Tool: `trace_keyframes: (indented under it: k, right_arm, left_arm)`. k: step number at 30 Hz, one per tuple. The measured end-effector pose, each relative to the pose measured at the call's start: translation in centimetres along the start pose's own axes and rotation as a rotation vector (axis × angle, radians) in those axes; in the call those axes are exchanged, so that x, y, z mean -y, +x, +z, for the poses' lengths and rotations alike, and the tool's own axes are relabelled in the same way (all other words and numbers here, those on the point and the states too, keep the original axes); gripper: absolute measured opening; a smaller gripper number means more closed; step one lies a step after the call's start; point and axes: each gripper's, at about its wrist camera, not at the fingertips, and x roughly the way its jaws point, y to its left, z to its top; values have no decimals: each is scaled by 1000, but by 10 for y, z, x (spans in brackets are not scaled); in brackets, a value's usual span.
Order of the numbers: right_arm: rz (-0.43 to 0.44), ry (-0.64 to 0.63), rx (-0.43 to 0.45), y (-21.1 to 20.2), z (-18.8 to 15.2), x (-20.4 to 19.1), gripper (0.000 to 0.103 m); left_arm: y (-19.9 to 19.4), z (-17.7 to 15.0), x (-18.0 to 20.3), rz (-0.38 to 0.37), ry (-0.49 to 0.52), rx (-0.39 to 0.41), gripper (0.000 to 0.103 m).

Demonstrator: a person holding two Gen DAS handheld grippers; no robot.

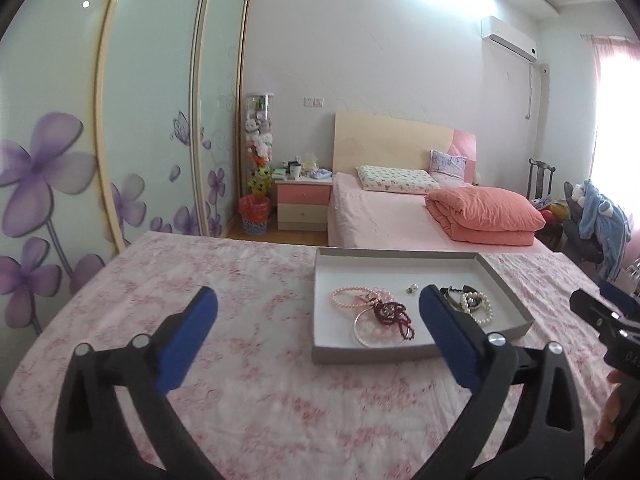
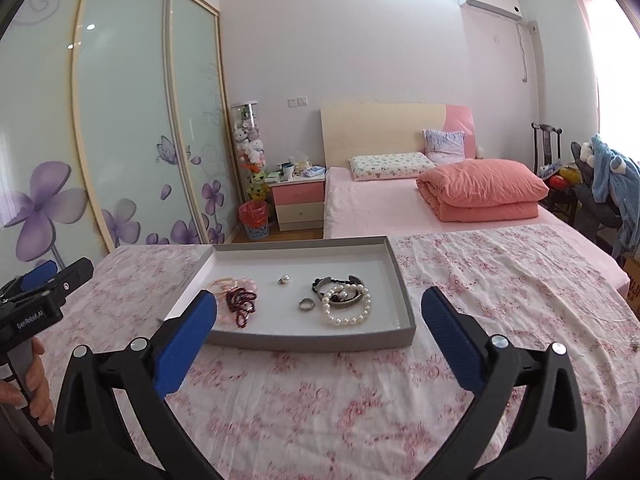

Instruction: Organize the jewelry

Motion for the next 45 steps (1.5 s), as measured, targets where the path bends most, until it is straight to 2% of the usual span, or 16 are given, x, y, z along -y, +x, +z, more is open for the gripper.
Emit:
trace_keyframes:
  k: [6, 15, 21, 45]
  right_arm:
    - [0, -57, 41, -31, -13, -16, 101]
    - [-1, -19, 69, -52, -32, -13, 101]
    - [-8, -5, 63, -53, -41, -11, 101]
    - [1, -14, 47, -50, -45, -13, 101]
  left_arm:
    - [-40, -23, 7, 44, 42, 59, 99]
    - [-66, -42, 7, 68, 48, 91, 99]
    - [-67, -52, 4, 48, 22, 60, 99]
    - [-62, -56, 12, 8, 56, 41, 99]
